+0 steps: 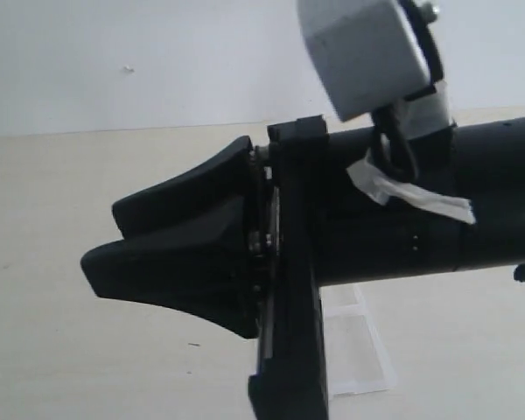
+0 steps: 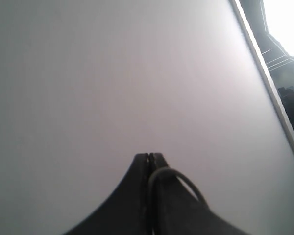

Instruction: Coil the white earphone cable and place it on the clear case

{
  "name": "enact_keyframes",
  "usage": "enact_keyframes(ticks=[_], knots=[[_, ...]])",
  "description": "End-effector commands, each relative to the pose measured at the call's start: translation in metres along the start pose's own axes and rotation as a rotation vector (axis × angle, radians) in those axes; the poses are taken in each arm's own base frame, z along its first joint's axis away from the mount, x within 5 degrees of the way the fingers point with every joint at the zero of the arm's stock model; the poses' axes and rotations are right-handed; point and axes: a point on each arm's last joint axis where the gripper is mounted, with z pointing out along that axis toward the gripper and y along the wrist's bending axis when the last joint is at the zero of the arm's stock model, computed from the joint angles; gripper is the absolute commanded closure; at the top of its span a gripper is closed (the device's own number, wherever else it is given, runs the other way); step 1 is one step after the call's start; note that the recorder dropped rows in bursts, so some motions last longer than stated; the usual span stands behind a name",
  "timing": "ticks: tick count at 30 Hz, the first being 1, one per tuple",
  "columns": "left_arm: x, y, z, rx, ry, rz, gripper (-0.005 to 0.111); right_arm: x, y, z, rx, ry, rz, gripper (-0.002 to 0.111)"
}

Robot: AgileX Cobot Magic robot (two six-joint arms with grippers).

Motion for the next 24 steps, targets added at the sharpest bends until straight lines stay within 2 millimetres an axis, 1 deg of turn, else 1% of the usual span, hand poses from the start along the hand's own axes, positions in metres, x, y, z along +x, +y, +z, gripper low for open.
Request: enact_keyframes(ticks=[1,3,6,8,11,14,18,22,24], knots=[[0.018,0.002,0.022,0.047,0.050,-0.078,0.107,-0.011,-0.002,0.005,0.007,-0.023,-0.026,0.069],[0.026,0.003,0.030,0.057,0.061,-0.099,0.107,-0.013,-0.002,0.004,0.014,-0.028,-0.038,0.069],[0.034,0.004,0.041,0.073,0.061,-0.126,0.107,-0.015,-0.004,0.001,0.069,-0.025,-0.048,0.069],[0.037,0.005,0.046,0.079,0.046,-0.166,0.107,-0.018,-0.004,-0.002,0.106,-0.030,-0.056,0.069],[0.037,0.003,0.054,0.129,0.033,-0.150,0.107,-0.023,-0.004,-0.008,0.158,-0.037,-0.072,0.069],[0.032,0.002,0.061,0.186,0.005,-0.192,0.107,-0.026,-0.004,-0.013,0.207,-0.044,-0.059,0.069],[0.022,0.002,0.073,0.250,-0.043,-0.241,0.107,-0.028,-0.004,-0.015,0.227,-0.047,-0.063,0.069],[0.019,0.000,0.081,0.327,-0.052,-0.252,0.107,-0.030,-0.006,-0.019,0.286,-0.046,-0.073,0.069],[0.018,-0.001,0.083,0.351,-0.043,-0.293,0.107,-0.034,-0.006,-0.025,0.326,-0.056,-0.084,0.069]])
